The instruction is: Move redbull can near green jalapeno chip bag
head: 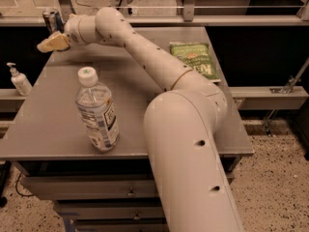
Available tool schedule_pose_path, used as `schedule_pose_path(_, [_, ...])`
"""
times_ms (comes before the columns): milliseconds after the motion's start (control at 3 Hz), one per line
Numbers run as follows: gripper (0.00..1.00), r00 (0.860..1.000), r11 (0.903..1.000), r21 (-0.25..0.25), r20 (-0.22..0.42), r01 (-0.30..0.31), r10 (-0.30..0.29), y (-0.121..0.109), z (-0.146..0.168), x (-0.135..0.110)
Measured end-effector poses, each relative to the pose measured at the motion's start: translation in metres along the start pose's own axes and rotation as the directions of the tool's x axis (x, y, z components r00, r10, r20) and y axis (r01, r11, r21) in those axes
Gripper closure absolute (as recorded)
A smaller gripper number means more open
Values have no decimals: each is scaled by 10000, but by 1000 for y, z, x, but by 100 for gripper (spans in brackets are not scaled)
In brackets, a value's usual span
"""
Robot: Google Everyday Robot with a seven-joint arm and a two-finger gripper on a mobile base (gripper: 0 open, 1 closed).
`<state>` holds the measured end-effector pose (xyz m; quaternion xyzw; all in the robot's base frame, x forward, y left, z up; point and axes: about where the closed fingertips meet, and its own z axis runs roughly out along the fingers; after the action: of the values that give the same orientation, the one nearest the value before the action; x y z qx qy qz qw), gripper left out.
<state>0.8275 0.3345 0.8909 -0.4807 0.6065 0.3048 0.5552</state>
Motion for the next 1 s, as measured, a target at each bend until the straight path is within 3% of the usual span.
schedule_pose_path(333, [18, 9999, 9993, 364, 117, -107, 103, -12, 4, -1])
schedule_pose_path(1000, [64, 9990, 9972, 646, 268, -377, 360, -19, 10, -4])
